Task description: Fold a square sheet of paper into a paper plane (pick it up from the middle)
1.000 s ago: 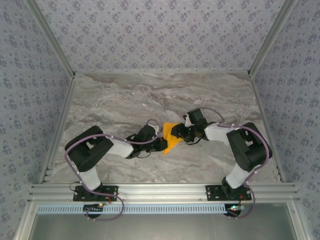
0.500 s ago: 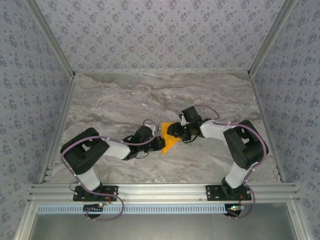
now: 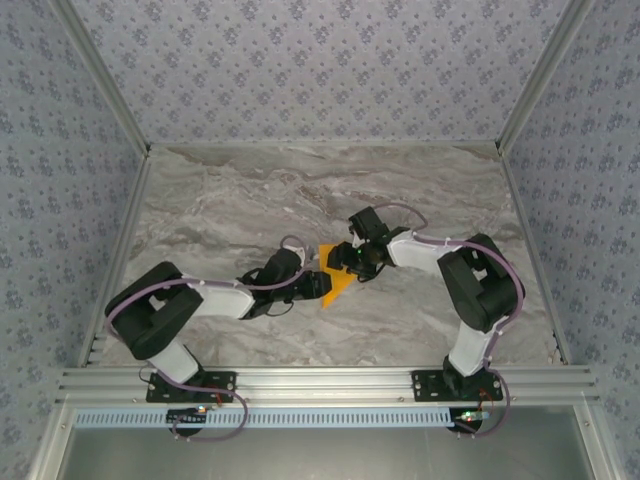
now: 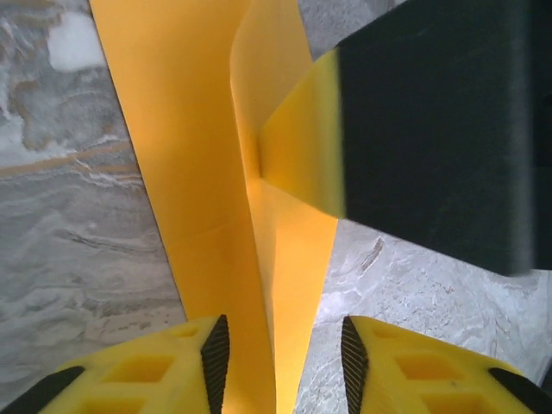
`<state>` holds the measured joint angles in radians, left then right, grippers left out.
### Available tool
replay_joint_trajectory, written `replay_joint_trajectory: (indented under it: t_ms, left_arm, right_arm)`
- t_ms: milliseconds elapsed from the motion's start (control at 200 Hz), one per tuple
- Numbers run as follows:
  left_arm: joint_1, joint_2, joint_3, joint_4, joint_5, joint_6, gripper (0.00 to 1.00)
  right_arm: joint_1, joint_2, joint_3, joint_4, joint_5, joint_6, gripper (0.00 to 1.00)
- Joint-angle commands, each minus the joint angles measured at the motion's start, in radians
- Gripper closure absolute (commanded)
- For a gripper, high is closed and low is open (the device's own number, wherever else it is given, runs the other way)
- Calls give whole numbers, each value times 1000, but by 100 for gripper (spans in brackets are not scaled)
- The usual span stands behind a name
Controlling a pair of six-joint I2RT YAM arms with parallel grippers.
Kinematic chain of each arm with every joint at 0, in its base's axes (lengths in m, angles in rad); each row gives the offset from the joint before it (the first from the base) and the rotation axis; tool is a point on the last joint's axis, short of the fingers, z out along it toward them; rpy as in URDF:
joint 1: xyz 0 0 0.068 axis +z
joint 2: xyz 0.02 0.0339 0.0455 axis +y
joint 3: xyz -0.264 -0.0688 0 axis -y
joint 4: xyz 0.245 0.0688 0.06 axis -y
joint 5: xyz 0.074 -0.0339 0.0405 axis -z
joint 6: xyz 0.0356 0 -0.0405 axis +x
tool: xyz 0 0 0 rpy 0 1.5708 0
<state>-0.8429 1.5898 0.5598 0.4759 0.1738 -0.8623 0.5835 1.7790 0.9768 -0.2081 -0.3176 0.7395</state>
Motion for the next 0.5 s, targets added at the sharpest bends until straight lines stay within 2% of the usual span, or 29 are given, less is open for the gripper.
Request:
replay_joint_trajectory:
  t_ms: [0,145,495]
  left_arm:
    - [7,-72,5,-107,-60,18,54]
    - [10,-111,-5,-145,-91,16,53]
    - [9,-80,-4,11,8,2,54]
  right_arm:
    - [12,86,-32,-105,79,-4,38]
    - [15,94,-23,-124,83,-6,35]
    - [19,143,20,-196,107,9,30]
